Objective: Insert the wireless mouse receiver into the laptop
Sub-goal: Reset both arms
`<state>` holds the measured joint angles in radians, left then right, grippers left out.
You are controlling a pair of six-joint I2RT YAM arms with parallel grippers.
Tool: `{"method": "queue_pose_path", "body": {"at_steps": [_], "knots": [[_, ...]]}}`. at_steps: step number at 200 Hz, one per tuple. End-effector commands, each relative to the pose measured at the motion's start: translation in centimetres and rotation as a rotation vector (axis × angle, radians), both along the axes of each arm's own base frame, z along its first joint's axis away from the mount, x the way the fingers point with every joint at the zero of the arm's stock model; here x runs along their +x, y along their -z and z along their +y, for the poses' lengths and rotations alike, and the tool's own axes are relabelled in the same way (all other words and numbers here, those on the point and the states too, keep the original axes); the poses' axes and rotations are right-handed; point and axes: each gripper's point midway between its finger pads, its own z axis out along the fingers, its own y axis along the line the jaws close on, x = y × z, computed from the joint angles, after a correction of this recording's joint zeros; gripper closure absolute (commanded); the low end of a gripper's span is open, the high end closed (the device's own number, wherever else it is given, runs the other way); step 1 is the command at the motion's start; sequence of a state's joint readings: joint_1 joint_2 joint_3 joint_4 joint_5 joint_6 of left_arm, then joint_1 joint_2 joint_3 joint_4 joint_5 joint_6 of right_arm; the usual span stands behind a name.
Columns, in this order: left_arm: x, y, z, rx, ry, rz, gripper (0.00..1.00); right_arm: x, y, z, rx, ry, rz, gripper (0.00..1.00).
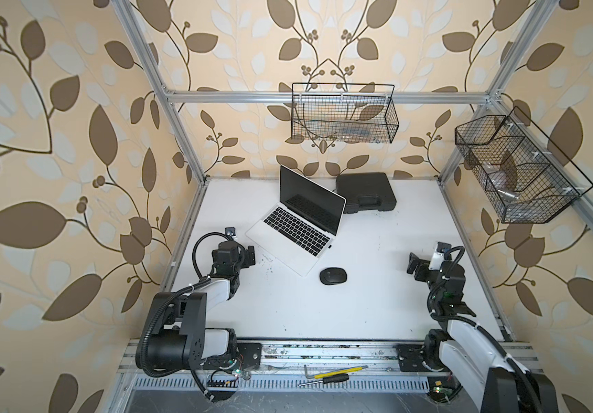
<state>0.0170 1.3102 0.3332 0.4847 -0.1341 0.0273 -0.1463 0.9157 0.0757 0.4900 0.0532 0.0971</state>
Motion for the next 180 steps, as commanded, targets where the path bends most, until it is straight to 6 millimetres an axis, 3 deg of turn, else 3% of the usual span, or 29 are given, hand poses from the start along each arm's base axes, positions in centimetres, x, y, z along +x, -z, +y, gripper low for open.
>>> {"method": "queue_pose_path", "body": {"at_steps": [1,9,21,26,33,35,42,50,59,67,180], "knots": [[2.4,-4.8,-2.5,-0.075,0.138,-0.191,0.01,3.3,-6.5,1.7,-0.035,-0.128,-0.280,0.00],[2.6,-5.1,-4.3,-0.091,0.237,-0.264,0.01,4.3,-6.0,2.9,-0.029,-0.198,-0.242,0.00],[3.4,-2.6,-5.0,-0.060,0.245,-0.203,0.01,5.2,-5.7,5.1,-0.030,-0.292,-0.243,0.00],[3.9,-2.0,-4.9,-0.061,0.236,-0.213,0.01,5.6,-5.3,6.2,-0.065,-0.331,-0.239,0.00],[4.3,-1.6,-3.9,-0.083,0.188,-0.224,0.01,5.8,-2.7,7.5,-0.104,-0.371,-0.175,0.00],[4.2,-1.3,-3.8,-0.093,0.183,-0.204,0.01,6.0,-3.5,7.6,-0.107,-0.369,-0.219,0.00],[4.0,-1.0,-3.5,-0.105,0.170,-0.144,0.01,6.3,-4.8,5.9,-0.058,-0.327,-0.272,0.00],[4.6,-1.1,-3.5,-0.100,0.171,-0.144,0.01,6.1,-3.1,4.1,-0.040,-0.225,-0.188,0.00],[5.2,-0.9,-2.4,-0.114,0.109,-0.140,0.01,7.1,-3.7,4.5,-0.087,-0.191,-0.193,0.00],[5.1,-0.6,-2.0,-0.120,0.091,-0.114,0.01,6.5,-3.1,4.2,-0.095,-0.165,-0.160,0.00],[4.9,-0.8,-2.1,-0.118,0.096,-0.108,0.01,6.5,-3.4,4.3,-0.104,-0.163,-0.173,0.00]]}}
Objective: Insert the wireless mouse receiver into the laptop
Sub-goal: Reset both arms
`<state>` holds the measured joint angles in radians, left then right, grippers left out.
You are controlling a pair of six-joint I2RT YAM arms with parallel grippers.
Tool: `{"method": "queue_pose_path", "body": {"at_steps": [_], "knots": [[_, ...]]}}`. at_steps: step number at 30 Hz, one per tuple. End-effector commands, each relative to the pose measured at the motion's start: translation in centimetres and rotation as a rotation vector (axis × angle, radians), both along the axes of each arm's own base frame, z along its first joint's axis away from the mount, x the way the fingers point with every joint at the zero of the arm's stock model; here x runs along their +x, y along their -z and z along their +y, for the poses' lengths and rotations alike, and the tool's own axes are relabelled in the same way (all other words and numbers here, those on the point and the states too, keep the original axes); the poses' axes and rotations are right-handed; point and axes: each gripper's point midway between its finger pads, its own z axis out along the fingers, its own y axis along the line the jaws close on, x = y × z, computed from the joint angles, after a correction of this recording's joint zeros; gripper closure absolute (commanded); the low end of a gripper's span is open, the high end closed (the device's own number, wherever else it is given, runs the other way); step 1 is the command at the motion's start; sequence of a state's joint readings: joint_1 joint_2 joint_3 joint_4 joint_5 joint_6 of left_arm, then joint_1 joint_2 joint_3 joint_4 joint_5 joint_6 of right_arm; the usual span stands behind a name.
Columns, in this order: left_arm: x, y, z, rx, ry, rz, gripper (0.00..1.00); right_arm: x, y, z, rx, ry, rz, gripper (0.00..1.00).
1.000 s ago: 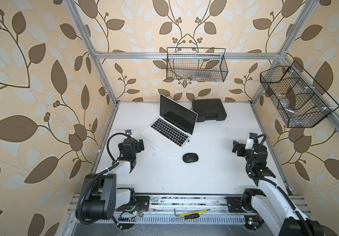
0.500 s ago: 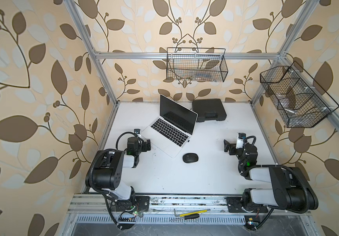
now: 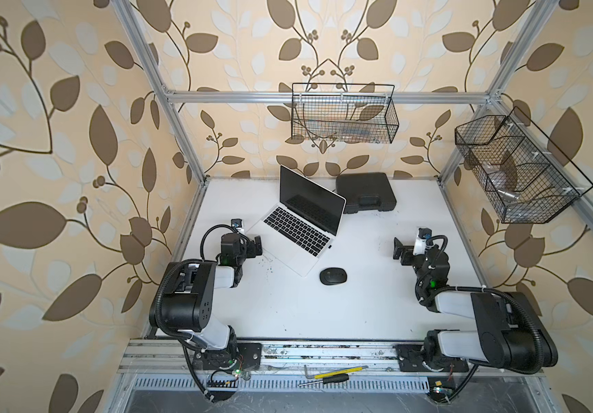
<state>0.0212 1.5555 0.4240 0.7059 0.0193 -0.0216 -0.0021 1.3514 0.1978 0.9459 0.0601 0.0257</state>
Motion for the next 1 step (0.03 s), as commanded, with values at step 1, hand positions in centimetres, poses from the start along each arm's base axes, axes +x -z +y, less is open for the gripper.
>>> {"method": "queue_pose_path", "body": {"at_steps": [1], "knots": [[0.33,-1.19,0.32,0.000,-0.009,-0.034,0.01,-0.01,-0.99,0.32,-0.023,-0.003,-0.043,0.00]]}}
